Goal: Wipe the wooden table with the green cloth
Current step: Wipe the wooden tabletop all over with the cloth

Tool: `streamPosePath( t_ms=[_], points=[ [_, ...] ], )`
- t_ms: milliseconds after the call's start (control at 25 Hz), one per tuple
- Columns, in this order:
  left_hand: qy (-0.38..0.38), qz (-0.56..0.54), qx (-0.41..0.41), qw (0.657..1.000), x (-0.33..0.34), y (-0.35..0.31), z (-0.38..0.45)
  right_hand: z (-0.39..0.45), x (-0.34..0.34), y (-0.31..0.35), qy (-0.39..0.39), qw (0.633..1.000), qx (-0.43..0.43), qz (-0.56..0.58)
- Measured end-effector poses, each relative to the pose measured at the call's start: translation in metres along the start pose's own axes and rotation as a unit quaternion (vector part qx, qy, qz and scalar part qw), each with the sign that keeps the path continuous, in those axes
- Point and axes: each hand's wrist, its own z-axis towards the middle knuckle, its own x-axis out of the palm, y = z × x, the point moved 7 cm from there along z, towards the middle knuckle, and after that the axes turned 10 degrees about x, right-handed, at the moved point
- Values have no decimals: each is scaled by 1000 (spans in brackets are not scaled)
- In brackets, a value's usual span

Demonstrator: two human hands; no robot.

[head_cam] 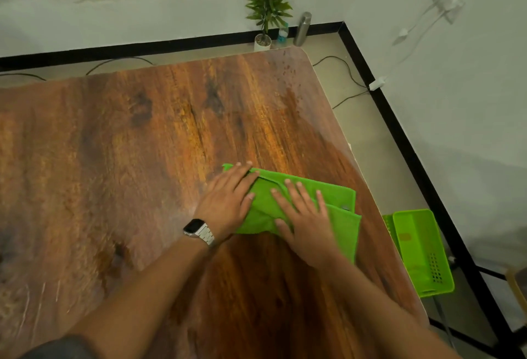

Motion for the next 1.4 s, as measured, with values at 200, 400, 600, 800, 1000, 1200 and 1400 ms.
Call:
streamPosePath(
  t_ms=[200,400,600,800,1000,1200,1400],
  points=[
    [1,22,-62,998,5,5,7,63,-26,-98,-1,985,168,28],
    [-27,26,-125,991,-12,53,-14,190,-43,-73,-19,977,203,65],
    [-99,8,-200,975,-36,86,-24,240,-38,78,4,996,65,58],
    [-207,1,-251,945,-63,107,-30,141,-8,154,24,996,-76,44],
    [-89,44,-234,967,-50,111,-16,80,-12,23,-5,1000,-22,7],
    [-48,98,-222,969,-34,109,-17,149,-37,-77,-13,993,119,26],
    [-49,116,-220,967,-32,111,-16,289,-59,-60,-20,984,169,59]
  ],
)
